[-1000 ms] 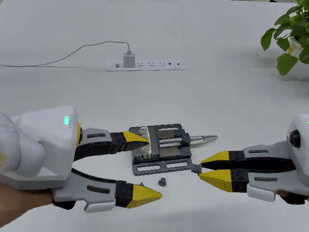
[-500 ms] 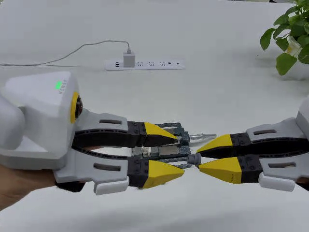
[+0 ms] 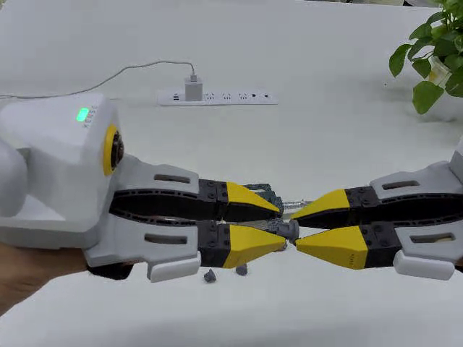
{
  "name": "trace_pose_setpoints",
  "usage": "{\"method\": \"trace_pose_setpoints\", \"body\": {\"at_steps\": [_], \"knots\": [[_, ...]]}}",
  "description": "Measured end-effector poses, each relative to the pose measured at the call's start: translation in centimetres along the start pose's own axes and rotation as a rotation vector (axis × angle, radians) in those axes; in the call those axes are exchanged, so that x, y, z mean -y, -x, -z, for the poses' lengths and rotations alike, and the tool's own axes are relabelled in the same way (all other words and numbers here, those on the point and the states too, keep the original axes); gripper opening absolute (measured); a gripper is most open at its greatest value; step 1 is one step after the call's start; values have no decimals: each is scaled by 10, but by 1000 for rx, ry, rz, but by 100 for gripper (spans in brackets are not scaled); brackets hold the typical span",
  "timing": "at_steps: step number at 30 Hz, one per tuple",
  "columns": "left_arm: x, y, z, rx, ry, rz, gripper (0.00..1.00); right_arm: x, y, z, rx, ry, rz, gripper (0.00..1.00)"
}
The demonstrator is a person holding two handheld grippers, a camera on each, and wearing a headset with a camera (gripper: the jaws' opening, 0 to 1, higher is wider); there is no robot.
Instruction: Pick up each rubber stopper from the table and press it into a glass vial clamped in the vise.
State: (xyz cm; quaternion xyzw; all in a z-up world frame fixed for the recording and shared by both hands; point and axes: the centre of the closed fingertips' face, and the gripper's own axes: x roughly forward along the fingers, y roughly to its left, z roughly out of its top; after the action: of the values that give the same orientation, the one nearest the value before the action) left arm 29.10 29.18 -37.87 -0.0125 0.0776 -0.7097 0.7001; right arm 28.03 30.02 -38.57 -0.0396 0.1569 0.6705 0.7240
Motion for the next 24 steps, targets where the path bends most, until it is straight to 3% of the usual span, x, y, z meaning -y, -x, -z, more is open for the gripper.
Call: {"method": "trace_pose_setpoints", "body": {"at_steps": [15,24], "knots": [[1,-1,-1,3,-5,5,4,1,0,-1,1,5,0,6],[-2,2,-7,40,9,-18,4,5,2,-8,22,6,18,7]]}}
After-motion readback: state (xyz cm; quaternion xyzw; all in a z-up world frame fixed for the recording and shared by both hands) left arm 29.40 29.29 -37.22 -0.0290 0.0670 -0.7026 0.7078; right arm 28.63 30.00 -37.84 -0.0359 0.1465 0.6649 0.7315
